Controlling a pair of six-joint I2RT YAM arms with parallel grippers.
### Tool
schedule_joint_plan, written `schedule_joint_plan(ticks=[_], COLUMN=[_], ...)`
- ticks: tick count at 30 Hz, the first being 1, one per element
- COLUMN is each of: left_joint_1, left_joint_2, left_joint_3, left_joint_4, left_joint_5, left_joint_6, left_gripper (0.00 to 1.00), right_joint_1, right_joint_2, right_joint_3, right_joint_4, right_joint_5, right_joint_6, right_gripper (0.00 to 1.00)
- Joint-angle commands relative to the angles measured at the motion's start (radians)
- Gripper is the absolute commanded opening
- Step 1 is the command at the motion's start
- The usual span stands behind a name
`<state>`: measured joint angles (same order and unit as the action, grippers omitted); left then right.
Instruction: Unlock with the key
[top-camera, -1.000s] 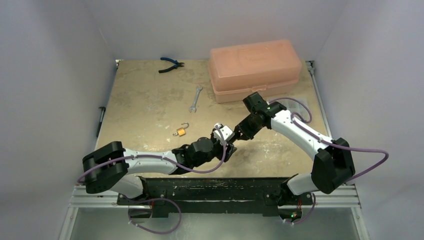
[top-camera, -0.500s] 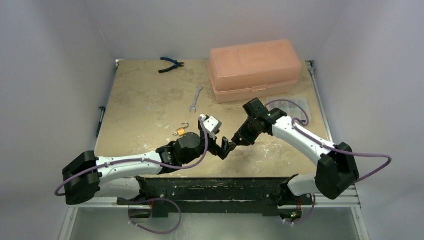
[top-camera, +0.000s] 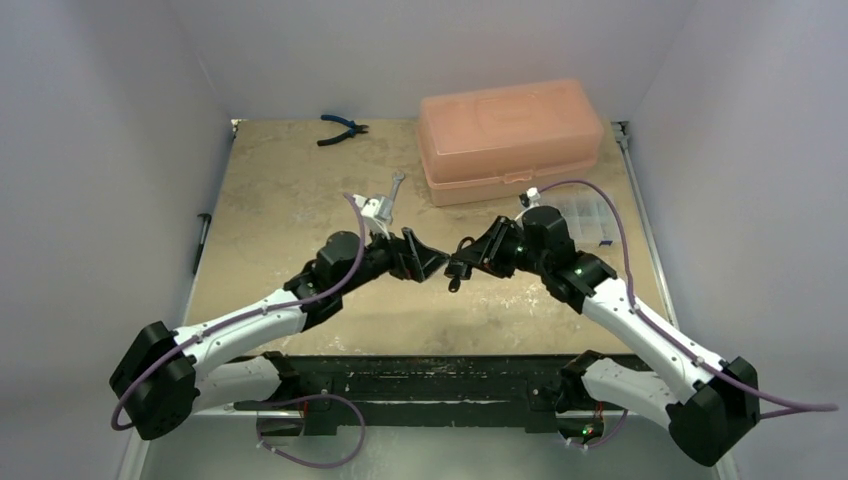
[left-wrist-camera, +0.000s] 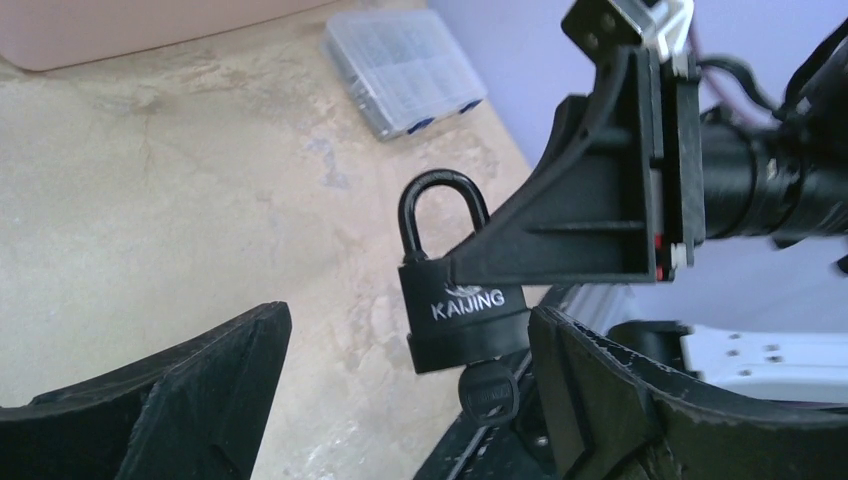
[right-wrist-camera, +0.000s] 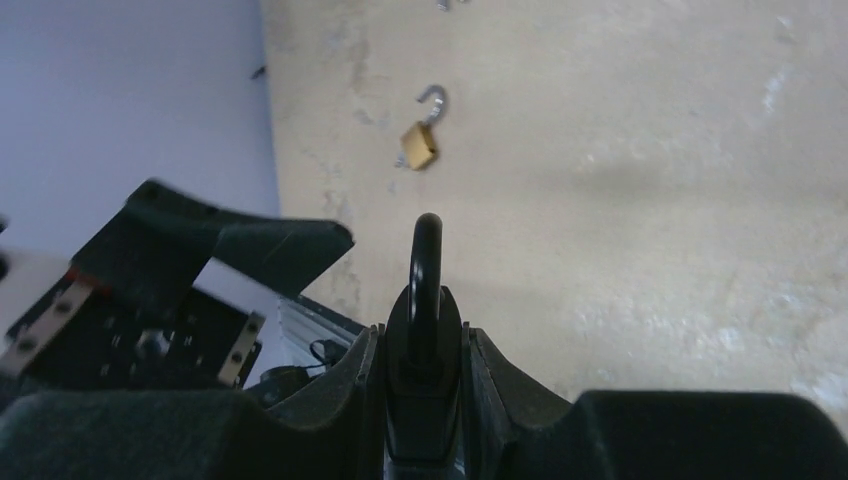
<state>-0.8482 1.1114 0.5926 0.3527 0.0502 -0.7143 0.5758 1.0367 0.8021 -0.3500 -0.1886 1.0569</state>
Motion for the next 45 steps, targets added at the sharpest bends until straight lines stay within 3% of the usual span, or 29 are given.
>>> schedule_joint_plan(ticks=[1,6,10,17,20,28,34,39,42,45], left_joint_1=[0.126,0.157,0.161,0.164,0.165,0.166,0.166,0.166,0.166,0.166], left_joint_2=[-0.016,-0.014,0.019,0.065,0.093,0.141,0.163,0.197,0.223,0.239], left_joint_3=[-0.048,-0.094,-0.115,-0.136,-0.131,-0.124,-0.101,-0.085,-0.070,-0.058], left_joint_4=[0.211,0.324,0.505,0.771,0.846,0.858,0.865,0.864,0.881,0.883], left_joint_5=[0.351,0.462,0.549,0.597,0.613,0.605,0.604,0.601,0.602,0.602], left_joint_6=[-0.170,-0.199,-0.285,-0.434,-0.488,-0.501,-0.506,-0.522,-0.536,-0.546], left_gripper=[0.92,0.87,0.78,0.70,0.59,0.43,0.41,0.34,0.26,0.10], right_joint_1=[-0.001,-0.002,-0.002,-0.002,-0.001,-0.001,-0.002,-0.001,-0.002,-0.002], right_joint_2=[-0.099,-0.151,-0.160,-0.157,-0.160,-0.138,-0.123,-0.114,-0.107,-0.102], right_joint_3=[-0.035,-0.092,-0.122,-0.155,-0.172,-0.190,-0.203,-0.198,-0.188,-0.176], right_joint_4=[0.325,0.550,0.681,0.845,0.918,1.001,1.042,1.049,1.023,0.996], right_joint_5=[-0.121,-0.244,-0.318,-0.415,-0.444,-0.467,-0.474,-0.478,-0.478,-0.471], right_joint_6=[-0.107,-0.118,-0.100,-0.050,-0.020,0.019,0.026,0.022,0.001,-0.015], right_gripper=[0.00,0.00,0.00,0.00,0.00,0.00,0.00,0.00,0.00,0.00])
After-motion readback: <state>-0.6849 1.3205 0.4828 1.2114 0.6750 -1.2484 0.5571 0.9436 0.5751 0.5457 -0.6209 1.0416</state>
